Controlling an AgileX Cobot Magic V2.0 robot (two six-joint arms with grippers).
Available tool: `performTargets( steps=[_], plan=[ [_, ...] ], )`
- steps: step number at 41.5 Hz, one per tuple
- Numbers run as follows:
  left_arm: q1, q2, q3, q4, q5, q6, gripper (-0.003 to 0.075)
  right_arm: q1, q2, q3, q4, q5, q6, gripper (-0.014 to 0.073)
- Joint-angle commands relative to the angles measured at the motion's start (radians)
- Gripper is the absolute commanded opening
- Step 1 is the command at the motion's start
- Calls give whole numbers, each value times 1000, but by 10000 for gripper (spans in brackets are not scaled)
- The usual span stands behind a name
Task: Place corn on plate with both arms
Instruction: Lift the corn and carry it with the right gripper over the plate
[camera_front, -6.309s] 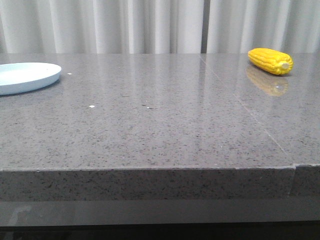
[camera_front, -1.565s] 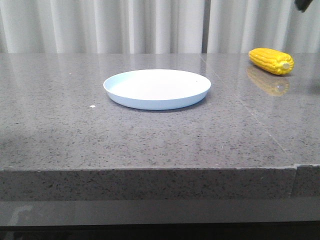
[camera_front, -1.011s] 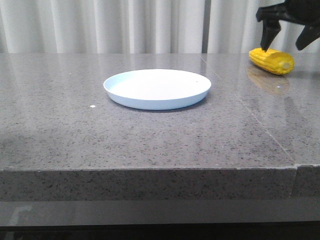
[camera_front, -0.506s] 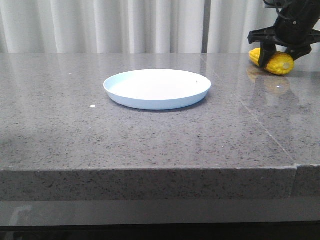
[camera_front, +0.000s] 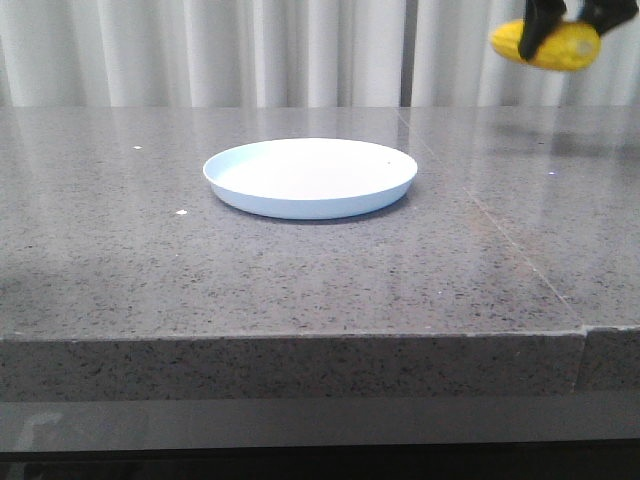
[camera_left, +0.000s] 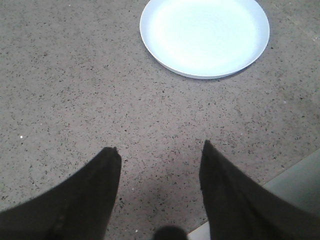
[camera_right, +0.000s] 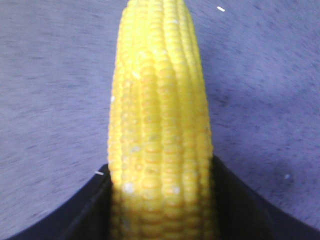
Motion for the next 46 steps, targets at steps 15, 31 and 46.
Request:
performTargets(
  steps=[15, 31, 46],
  plan=[
    [-4, -6, -26, -11, -65, -11, 357, 205, -377, 317, 88, -150, -34, 300],
    [-4, -6, -26, -11, -68, -11, 356, 420, -341, 462, 150, -294, -33, 300],
    [-4, -6, -26, -11, -85, -11, 356, 450, -194, 462, 146, -380, -33, 338]
  ],
)
